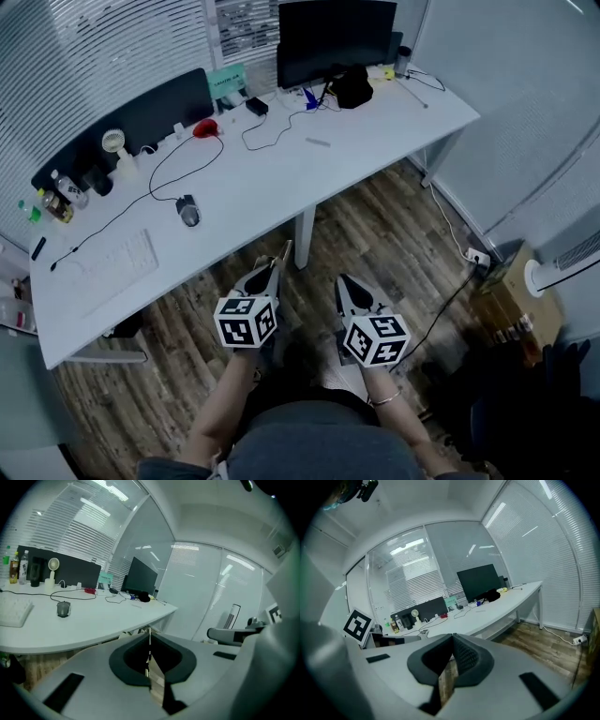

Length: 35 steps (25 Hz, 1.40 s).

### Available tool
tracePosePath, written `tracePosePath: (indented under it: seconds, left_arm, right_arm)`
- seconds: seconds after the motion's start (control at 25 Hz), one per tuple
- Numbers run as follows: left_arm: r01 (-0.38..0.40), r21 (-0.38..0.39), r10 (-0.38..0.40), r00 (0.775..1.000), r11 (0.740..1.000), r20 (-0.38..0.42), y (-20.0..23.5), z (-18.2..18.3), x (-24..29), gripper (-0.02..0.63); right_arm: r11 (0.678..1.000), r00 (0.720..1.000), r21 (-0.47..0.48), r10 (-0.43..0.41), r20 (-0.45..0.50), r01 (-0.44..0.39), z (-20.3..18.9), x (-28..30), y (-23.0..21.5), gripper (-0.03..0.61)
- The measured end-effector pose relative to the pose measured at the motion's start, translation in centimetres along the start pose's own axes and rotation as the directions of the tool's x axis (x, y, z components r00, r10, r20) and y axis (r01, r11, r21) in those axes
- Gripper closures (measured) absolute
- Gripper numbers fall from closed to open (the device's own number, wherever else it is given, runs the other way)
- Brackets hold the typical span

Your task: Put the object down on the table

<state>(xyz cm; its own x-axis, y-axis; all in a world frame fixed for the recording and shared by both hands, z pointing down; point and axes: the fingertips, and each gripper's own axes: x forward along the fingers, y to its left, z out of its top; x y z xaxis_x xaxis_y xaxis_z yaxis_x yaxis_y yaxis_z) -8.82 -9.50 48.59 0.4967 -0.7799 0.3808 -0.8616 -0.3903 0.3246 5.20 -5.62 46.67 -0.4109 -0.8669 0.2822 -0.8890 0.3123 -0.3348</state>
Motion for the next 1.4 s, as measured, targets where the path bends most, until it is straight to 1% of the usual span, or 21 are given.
tracePosePath:
  seconds: [0.44, 0.72, 1.0, 1.4]
  left_arm:
    - [0.030, 0.005, -0.030, 0.999, 1.000, -0.015, 2.6, 2.0, 2.5, 0.588]
    - [0.023, -0.007, -0.023, 1.000, 1.000, -0.011, 3.6, 2.7, 3.7, 0.588]
    - [0.012, -0.015, -0.012, 1.000, 1.000, -0.001, 4.3, 4.3, 5.6, 0.588]
    - [0.000, -0.038, 0.000, 1.000, 0.999, -0.007, 5.0, 6.2, 9.8, 0.588]
  right_arm:
    - [1.000, 0.999, 0.005, -0.027, -0.018, 0.028, 0.7, 3.9, 0.3, 0.578]
    - [1.000, 1.000, 0.007, -0.026, -0.018, 0.026, 1.0, 5.2, -0.1, 0.578]
    - [1.000, 1.000, 0.010, -0.013, -0.008, 0.013, 2.2, 7.0, -1.0, 0.578]
    - [1.000, 1.000, 0.014, -0.007, 0.004, 0.007, 4.4, 10.0, -3.6, 0.578]
